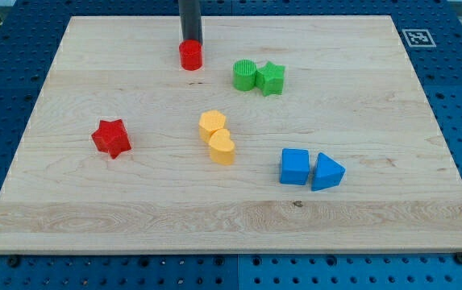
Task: Push the red circle towards center left
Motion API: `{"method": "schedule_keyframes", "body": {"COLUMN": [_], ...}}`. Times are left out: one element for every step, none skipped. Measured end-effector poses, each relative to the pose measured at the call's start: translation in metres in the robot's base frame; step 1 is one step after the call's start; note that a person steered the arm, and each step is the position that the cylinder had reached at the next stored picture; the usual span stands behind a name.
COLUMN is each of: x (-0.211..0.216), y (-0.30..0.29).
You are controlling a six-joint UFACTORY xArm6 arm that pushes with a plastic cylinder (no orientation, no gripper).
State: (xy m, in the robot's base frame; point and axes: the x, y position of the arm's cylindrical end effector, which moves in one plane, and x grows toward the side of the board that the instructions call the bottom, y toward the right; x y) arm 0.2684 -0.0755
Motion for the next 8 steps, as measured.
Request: {"method": "schedule_keyframes", "body": {"x": [0.000, 0.000, 0.000, 0.003, 0.018, 0.018, 0.013, 0.012], "y": [-0.009, -0.009, 0.022, 0.042, 0.042, 0.035, 0.010, 0.000]}}
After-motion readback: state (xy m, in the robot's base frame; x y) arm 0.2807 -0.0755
